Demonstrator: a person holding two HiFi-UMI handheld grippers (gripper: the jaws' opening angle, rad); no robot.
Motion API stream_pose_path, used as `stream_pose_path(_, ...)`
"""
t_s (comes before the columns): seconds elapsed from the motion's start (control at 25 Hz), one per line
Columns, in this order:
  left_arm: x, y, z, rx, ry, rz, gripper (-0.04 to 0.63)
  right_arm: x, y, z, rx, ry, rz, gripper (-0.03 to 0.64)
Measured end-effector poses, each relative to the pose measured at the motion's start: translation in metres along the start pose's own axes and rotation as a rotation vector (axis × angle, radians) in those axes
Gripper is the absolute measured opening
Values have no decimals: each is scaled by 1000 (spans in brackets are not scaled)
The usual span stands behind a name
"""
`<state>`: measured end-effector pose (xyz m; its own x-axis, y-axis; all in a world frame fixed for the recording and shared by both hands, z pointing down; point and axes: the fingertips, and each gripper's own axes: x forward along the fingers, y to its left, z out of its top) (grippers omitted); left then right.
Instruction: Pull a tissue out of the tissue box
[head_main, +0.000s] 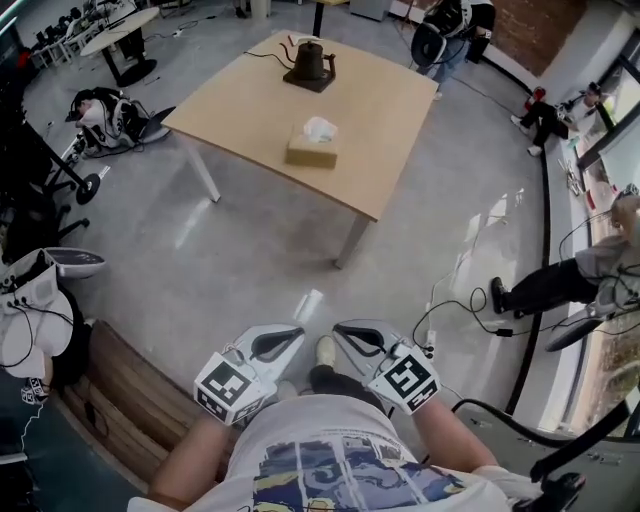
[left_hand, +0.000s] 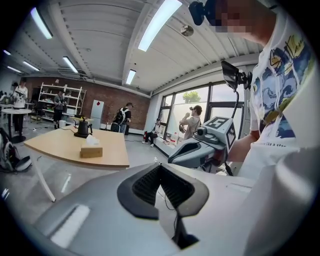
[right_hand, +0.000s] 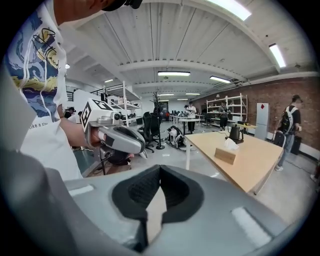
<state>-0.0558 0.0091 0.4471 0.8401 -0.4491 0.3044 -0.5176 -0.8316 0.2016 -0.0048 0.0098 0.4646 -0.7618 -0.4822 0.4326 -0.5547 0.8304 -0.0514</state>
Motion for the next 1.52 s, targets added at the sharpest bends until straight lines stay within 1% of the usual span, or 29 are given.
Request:
stream_pose_path(0.12, 32, 20, 20, 16, -4, 20, 3, 1, -38, 3, -8, -8, 10, 3)
stream_pose_path(0.24, 58, 33, 39, 27, -24, 38, 3, 1, -70, 4, -17, -12, 21, 3)
stream_pose_path(0.36, 78, 49, 46, 32, -25, 69, 3, 7, -100, 2, -23, -14, 34, 3)
stream_pose_path(0.44, 87, 60, 49, 15, -23, 81, 3, 15, -113, 1, -14, -13, 47, 3)
stream_pose_path(0.56, 99, 65, 46, -14, -16, 68, 3, 17, -126, -4, 5, 2, 56, 3)
stream_pose_path(0.72, 100, 95, 52, -21, -8, 74, 3, 41, -144, 9, 14, -7, 56, 4)
stream_pose_path(0.96, 107, 148, 68, 1, -17, 30, 3, 79, -174, 35, 13, -5, 18, 5)
stream_pose_path(1.12, 104, 187, 77, 0, -8, -10, 3, 109, -192, 58, 20, -8, -18, 6)
stream_pose_path(1.28, 105, 218, 89, 45, 11, -79, 3, 134, -208, 80, 36, -15, -76, 6)
stream_pose_path(1.52, 97, 256, 87, 77, 37, -122, 3, 170, -224, 94, 62, -31, -126, 18)
